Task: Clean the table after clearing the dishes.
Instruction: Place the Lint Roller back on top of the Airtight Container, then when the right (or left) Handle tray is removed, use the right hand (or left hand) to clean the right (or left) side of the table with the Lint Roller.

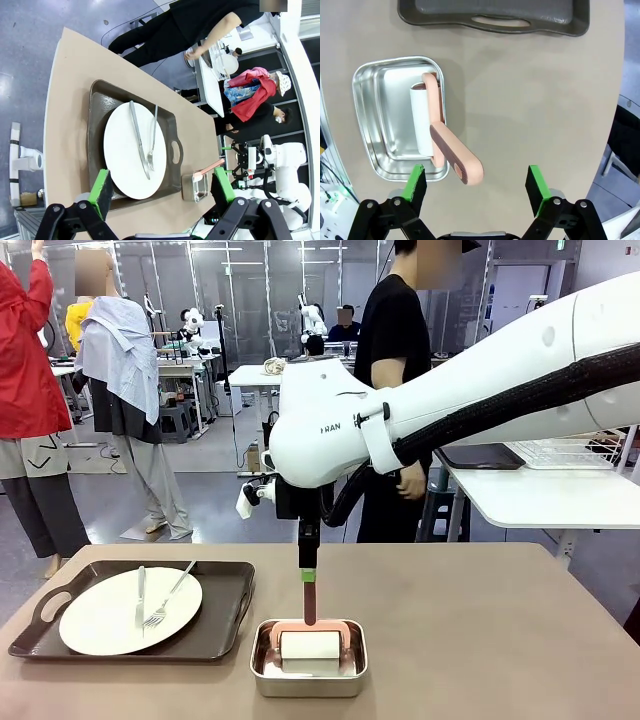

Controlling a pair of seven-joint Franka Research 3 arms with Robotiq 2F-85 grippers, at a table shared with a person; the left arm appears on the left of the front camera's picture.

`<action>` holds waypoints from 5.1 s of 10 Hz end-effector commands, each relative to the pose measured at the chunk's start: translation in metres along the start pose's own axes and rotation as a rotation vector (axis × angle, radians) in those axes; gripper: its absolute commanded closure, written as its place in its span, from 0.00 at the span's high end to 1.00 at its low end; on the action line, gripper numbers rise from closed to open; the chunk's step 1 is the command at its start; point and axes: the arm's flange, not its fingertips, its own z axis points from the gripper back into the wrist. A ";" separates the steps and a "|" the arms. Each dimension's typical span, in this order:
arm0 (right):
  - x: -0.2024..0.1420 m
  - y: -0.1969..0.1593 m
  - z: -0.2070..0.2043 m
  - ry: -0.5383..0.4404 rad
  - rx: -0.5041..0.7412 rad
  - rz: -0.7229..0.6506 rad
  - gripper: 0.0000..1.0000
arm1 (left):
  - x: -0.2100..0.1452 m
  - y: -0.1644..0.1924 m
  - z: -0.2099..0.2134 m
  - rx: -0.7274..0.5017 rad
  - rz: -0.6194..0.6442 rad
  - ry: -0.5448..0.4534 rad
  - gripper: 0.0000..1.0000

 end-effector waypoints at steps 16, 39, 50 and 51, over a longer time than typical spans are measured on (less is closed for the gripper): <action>-0.070 -0.044 0.042 -0.370 0.210 -0.244 1.00 | 0.001 0.000 0.004 -0.011 -0.001 0.002 1.00; -0.697 0.197 -0.021 -1.624 0.348 -1.881 1.00 | 0.001 0.000 0.004 -0.011 -0.001 0.002 1.00; -0.697 0.197 -0.021 -1.624 0.348 -1.881 1.00 | 0.001 0.000 0.004 -0.011 -0.001 0.002 1.00; -0.697 0.197 -0.021 -1.624 0.348 -1.881 1.00 | 0.001 0.000 0.004 -0.011 -0.001 0.002 1.00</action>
